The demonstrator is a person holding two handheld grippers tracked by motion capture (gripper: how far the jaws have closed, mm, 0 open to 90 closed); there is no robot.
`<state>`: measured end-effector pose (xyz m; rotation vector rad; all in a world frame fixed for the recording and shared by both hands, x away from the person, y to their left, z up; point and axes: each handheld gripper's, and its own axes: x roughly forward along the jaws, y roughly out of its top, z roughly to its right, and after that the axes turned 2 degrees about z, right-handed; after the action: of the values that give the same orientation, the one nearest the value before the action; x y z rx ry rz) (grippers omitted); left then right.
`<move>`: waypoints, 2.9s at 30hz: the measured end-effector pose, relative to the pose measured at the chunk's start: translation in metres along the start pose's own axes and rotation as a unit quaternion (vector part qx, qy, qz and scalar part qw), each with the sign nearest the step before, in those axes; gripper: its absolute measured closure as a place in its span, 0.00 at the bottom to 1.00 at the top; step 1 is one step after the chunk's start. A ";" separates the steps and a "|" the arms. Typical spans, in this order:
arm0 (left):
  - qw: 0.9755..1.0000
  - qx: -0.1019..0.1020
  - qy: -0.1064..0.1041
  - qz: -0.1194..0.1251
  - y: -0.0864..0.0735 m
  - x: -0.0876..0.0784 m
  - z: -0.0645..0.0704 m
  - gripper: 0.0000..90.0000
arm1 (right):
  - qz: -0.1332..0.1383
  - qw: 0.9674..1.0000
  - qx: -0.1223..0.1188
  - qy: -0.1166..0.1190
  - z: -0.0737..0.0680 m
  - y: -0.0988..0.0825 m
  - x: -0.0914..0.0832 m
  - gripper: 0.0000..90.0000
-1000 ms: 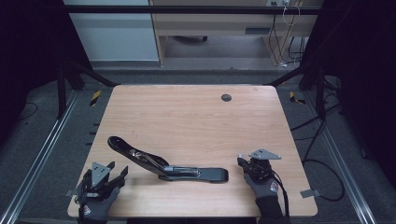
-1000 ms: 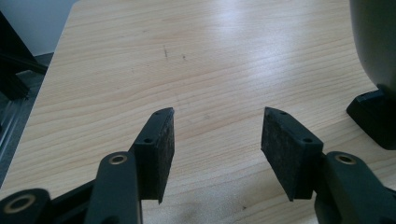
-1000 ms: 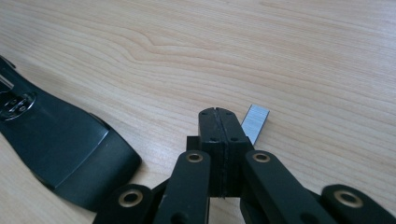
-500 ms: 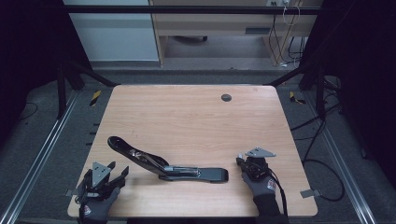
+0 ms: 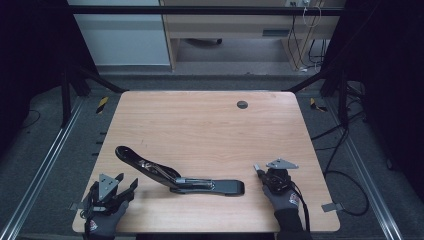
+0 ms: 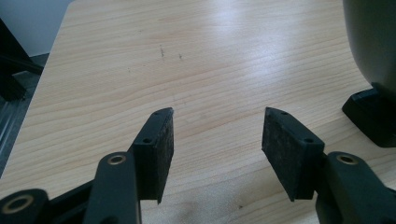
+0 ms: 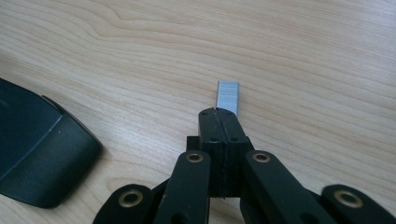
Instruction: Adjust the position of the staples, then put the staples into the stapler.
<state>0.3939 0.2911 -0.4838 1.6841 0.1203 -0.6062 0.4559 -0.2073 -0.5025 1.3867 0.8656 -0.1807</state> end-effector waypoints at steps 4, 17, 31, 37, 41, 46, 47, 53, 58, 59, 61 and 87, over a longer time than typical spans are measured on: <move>1.000 0.002 0.001 -0.001 0.000 0.000 0.000 0.48 | 0.000 1.000 0.002 -0.002 0.006 -0.002 -0.002 1.00; 1.000 0.003 0.002 0.000 0.000 0.000 0.000 0.48 | 0.019 1.000 0.006 0.021 0.001 0.004 -0.002 1.00; 1.000 0.002 0.002 -0.002 0.000 0.001 0.000 0.48 | 0.005 1.000 0.002 0.000 0.003 0.003 0.004 1.00; 1.000 0.000 0.000 -0.002 -0.001 0.001 -0.001 0.48 | 0.016 1.000 -0.003 0.008 0.004 0.004 -0.002 1.00; 1.000 -0.002 -0.001 -0.004 -0.001 0.002 -0.002 0.48 | 0.015 1.000 -0.006 0.015 0.006 0.010 -0.009 0.94; 1.000 -0.003 -0.002 -0.004 -0.001 0.001 -0.003 0.48 | 0.015 1.000 -0.013 0.020 0.009 0.021 -0.019 0.88; 1.000 -0.002 -0.001 -0.004 -0.001 0.001 -0.003 0.48 | 0.012 1.000 -0.017 0.017 0.010 0.023 -0.020 0.87; 1.000 -0.001 -0.002 -0.007 -0.002 0.002 -0.002 0.48 | -0.002 0.999 -0.024 0.020 0.015 0.037 -0.024 0.80; 1.000 0.001 -0.003 -0.009 -0.002 0.003 -0.001 0.48 | -0.011 0.999 -0.044 0.015 0.017 0.046 -0.021 0.77; 1.000 0.003 -0.004 -0.010 -0.002 0.003 -0.001 0.48 | -0.013 0.999 -0.045 0.013 0.017 0.048 -0.020 0.77; 1.000 0.000 -0.005 -0.011 -0.002 0.004 -0.001 0.48 | -0.014 0.999 -0.045 0.016 0.016 0.050 -0.018 0.77; 1.000 -0.003 0.002 -0.022 -0.007 0.008 -0.002 0.48 | -0.070 0.994 -0.075 0.029 0.018 0.050 0.015 0.81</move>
<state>0.3986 0.2930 -0.4928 1.6803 0.1622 -0.6345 0.5034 -0.2073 -0.4746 1.1975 1.0057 -0.1807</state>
